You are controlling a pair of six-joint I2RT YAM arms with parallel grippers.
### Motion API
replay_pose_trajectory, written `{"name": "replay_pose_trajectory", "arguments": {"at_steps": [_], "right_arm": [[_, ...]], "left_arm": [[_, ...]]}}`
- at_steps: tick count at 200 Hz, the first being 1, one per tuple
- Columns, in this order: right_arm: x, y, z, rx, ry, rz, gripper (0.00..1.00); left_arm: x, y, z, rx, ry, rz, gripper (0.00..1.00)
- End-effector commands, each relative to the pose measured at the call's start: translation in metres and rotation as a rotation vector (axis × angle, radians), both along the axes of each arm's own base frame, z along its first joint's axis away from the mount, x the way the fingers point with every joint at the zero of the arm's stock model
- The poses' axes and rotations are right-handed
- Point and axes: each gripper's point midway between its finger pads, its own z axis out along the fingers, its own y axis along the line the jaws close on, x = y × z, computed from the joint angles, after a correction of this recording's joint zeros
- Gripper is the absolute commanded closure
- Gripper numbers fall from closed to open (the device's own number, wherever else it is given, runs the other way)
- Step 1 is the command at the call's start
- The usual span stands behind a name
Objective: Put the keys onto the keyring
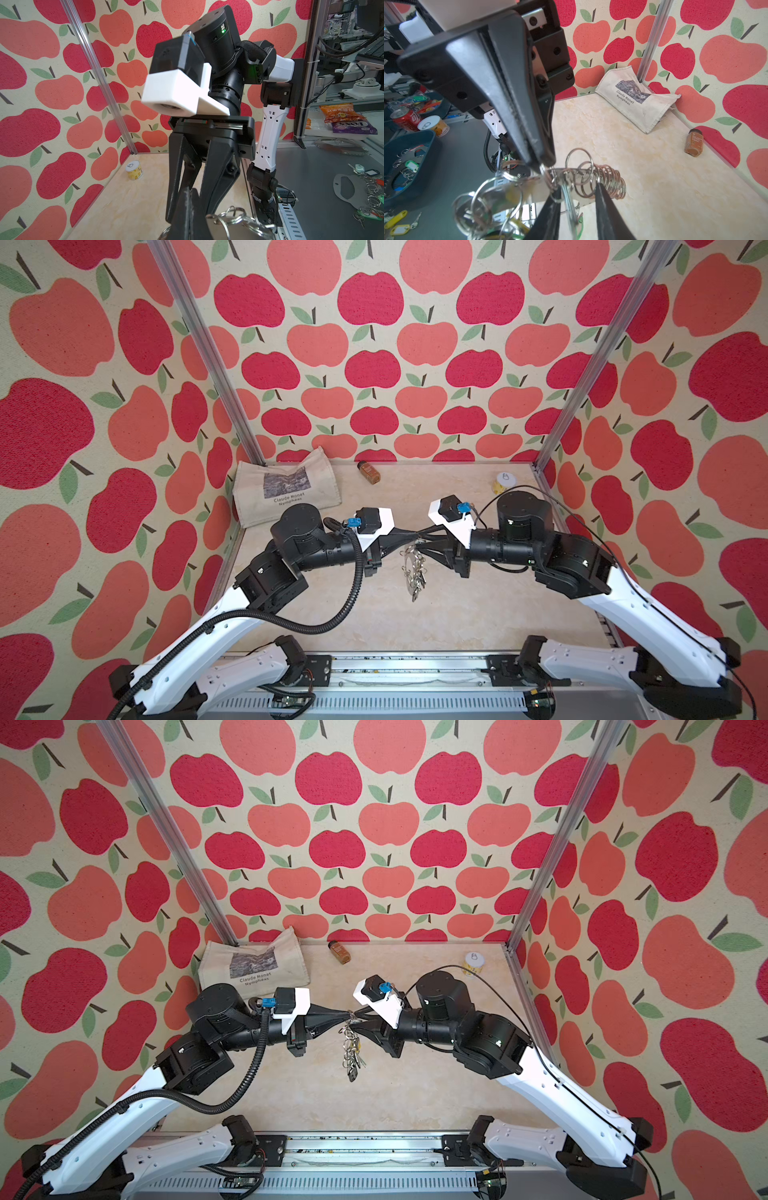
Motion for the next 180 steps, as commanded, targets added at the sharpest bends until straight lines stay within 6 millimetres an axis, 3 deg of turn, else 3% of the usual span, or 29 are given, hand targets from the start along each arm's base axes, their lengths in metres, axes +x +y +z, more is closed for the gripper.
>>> {"name": "replay_pose_trajectory", "arguments": {"at_steps": [1,54,110,180], "right_arm": [[0.001,-0.003,0.002,0.014,0.003,-0.014,0.77],[-0.001,-0.01,0.004,-0.003,-0.009,-0.025,1.0],[0.001,-0.022,0.01,-0.058,-0.075,-0.058,1.0],[-0.006,-0.018,0.014,-0.109,-0.113,-0.012,1.0]], "left_arm": [[-0.006,0.011,0.033,-0.083,-0.07,0.011,1.0],[-0.007,0.014,0.033,-0.08,-0.073,0.026,1.0],[-0.007,0.017,0.031,-0.072,-0.066,0.035,1.0],[-0.006,0.008,0.022,-0.052,-0.039,0.001,1.0]]}}
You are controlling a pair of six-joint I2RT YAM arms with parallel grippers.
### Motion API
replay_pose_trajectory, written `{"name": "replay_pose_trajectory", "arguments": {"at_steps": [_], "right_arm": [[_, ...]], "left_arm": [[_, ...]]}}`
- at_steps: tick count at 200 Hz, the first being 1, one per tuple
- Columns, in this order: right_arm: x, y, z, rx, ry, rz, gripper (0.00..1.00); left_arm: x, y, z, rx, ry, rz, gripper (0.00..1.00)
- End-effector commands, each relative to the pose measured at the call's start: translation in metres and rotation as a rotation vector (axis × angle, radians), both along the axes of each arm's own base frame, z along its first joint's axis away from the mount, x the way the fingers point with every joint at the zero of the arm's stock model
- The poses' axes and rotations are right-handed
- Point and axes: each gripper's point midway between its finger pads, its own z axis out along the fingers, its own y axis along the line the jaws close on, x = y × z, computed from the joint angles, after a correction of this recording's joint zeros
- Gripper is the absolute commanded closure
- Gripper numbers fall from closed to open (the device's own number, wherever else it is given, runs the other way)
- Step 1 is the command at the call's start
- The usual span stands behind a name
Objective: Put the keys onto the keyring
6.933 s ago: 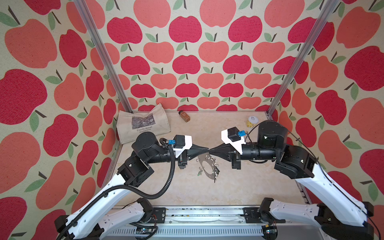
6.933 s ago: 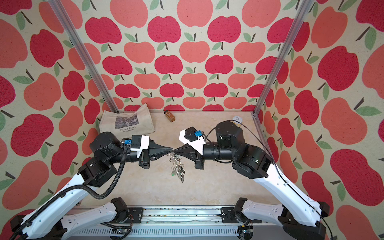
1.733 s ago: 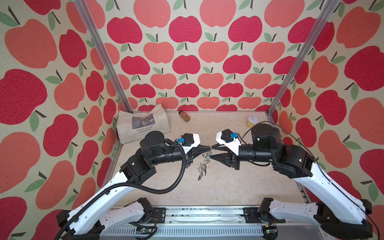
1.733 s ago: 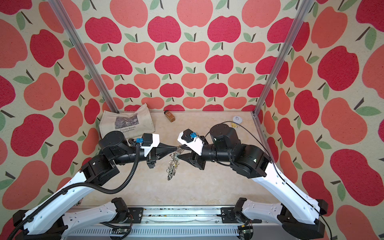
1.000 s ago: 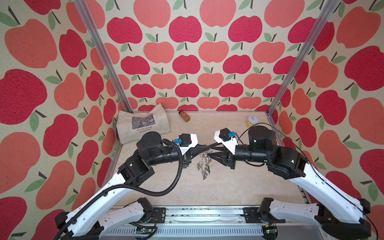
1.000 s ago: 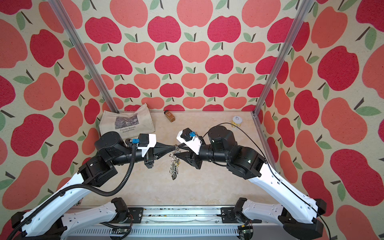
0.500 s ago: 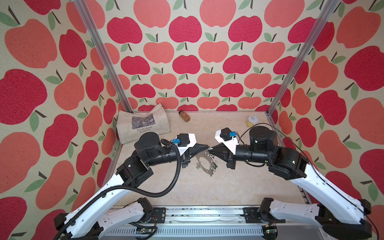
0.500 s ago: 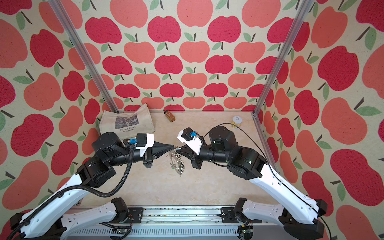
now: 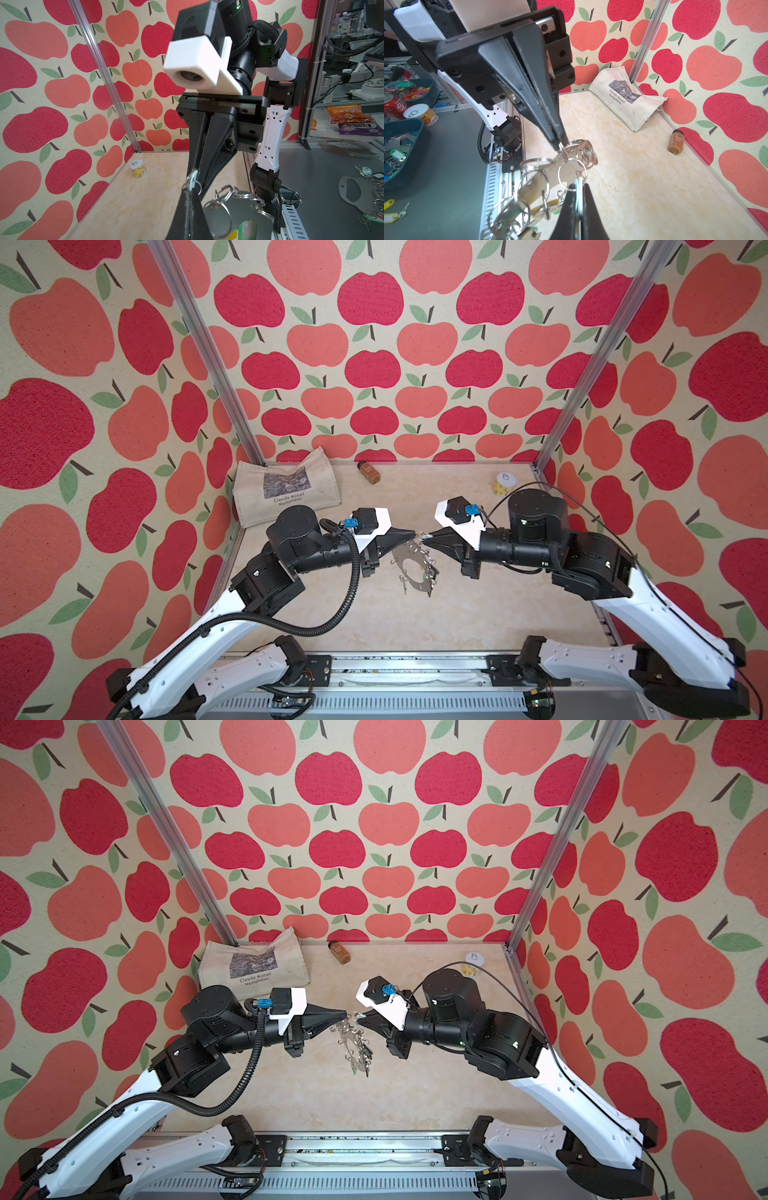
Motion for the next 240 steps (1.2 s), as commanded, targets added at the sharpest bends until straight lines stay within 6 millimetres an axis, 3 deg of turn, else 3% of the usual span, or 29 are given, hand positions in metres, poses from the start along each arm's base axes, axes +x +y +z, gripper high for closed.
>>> {"name": "replay_pose_trajectory", "arguments": {"at_steps": [1,153,240], "right_arm": [[-0.001,-0.004,-0.002,-0.05,-0.026,-0.001,1.0],[-0.002,-0.002,0.005,-0.153,-0.117,0.016,1.0],[-0.006,-0.01,-0.006,-0.217,-0.115,-0.02,1.0]], "left_arm": [[-0.008,0.002,0.02,-0.049,-0.038,-0.029,1.0],[0.002,-0.007,-0.007,-0.015,0.034,-0.026,1.0],[0.005,0.002,-0.003,-0.018,-0.007,0.034,1.0]]}}
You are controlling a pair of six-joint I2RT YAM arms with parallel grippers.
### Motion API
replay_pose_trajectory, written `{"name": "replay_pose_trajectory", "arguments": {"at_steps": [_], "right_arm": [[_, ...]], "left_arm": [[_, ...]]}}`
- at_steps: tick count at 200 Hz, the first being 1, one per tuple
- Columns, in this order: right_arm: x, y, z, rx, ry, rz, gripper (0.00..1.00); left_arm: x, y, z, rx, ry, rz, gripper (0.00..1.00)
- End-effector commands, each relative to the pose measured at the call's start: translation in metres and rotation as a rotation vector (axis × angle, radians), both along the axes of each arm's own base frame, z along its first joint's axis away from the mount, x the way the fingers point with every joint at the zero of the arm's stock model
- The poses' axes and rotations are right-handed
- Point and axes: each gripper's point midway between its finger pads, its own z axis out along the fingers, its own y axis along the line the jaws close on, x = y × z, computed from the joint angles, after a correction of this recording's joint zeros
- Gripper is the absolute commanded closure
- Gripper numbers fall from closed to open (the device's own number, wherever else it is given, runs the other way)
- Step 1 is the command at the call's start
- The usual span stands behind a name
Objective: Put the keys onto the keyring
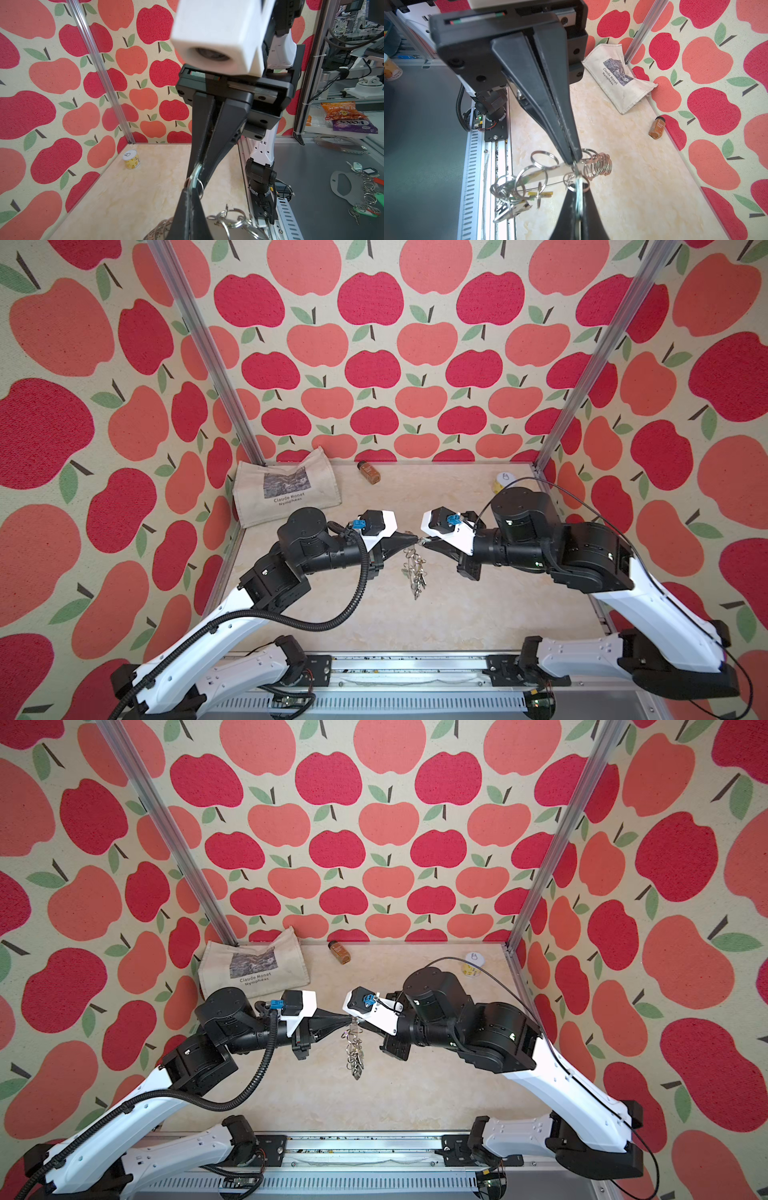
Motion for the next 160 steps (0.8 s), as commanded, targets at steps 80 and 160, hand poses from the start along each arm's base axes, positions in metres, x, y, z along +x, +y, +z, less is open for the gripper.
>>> {"name": "replay_pose_trajectory", "arguments": {"at_steps": [80,160], "right_arm": [[0.0,-0.006,-0.008,-0.062,-0.008,-0.022,1.0],[0.004,-0.001,0.006,-0.05,-0.065,-0.009,1.0]], "left_arm": [[-0.005,0.01,0.026,-0.059,-0.063,0.023,1.0],[-0.008,0.005,0.016,-0.045,-0.02,-0.004,1.0]]}}
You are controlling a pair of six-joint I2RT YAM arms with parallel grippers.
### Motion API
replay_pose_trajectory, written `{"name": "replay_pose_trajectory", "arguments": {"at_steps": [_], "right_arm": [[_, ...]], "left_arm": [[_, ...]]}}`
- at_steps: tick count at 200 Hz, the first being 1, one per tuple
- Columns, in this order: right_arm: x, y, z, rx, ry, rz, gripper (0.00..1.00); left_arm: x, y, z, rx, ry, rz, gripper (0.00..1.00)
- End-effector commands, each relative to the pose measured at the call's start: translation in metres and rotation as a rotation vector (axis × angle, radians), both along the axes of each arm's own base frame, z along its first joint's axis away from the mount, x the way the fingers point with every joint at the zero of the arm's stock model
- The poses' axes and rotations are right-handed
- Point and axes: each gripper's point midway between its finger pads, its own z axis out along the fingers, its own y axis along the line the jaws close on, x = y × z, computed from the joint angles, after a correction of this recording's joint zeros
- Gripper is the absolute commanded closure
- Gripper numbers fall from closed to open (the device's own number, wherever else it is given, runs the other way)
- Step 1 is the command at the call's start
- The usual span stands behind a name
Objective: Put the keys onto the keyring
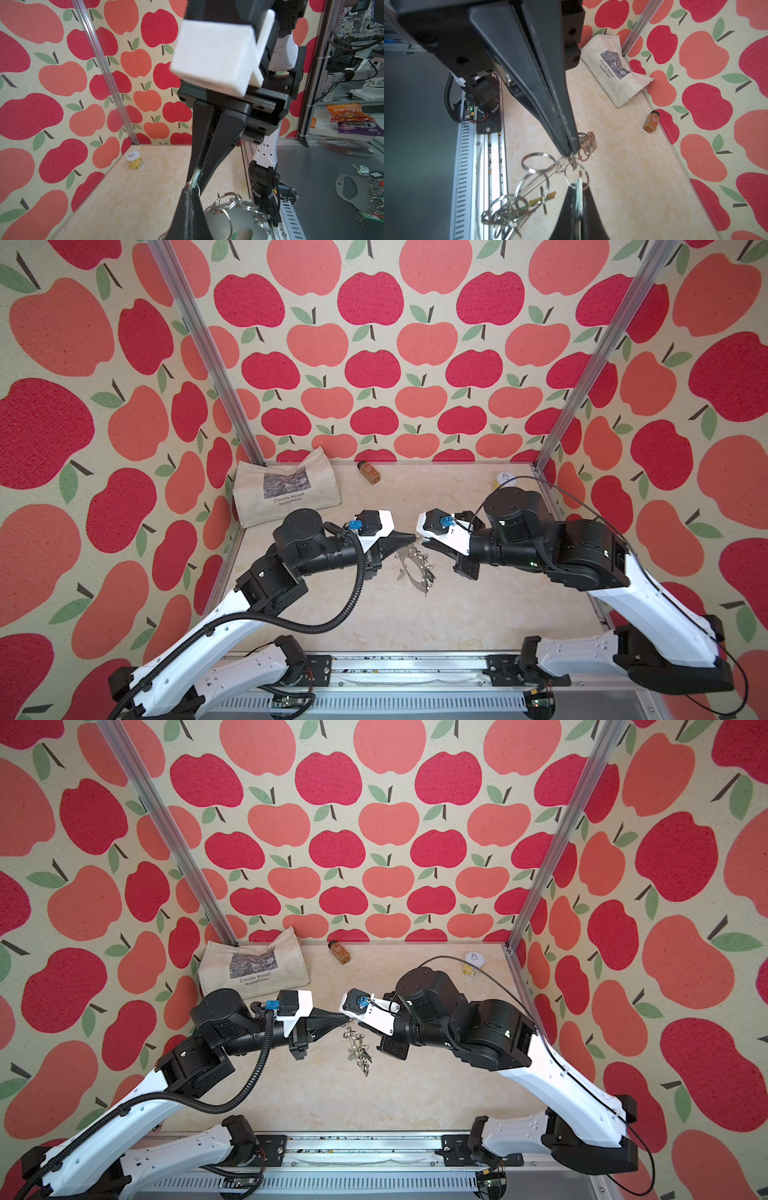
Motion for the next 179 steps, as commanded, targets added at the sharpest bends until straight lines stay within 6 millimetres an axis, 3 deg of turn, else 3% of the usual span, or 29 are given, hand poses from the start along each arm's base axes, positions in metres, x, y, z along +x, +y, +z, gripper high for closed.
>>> {"name": "replay_pose_trajectory", "arguments": {"at_steps": [1,128,168,179], "right_arm": [[0.0,-0.002,0.008,-0.001,-0.036,0.006,1.0],[0.005,0.0,0.018,-0.028,-0.09,0.022,1.0],[0.009,-0.007,0.021,-0.054,-0.117,0.002,1.0],[0.011,-0.009,0.021,-0.062,-0.127,-0.008,1.0]], "left_arm": [[-0.006,0.001,0.012,-0.034,-0.01,-0.016,1.0],[-0.004,-0.002,0.001,-0.026,0.023,-0.019,1.0],[0.001,0.0,-0.011,0.017,0.036,0.016,1.0],[0.005,0.003,-0.018,0.036,0.043,0.047,0.8]]}}
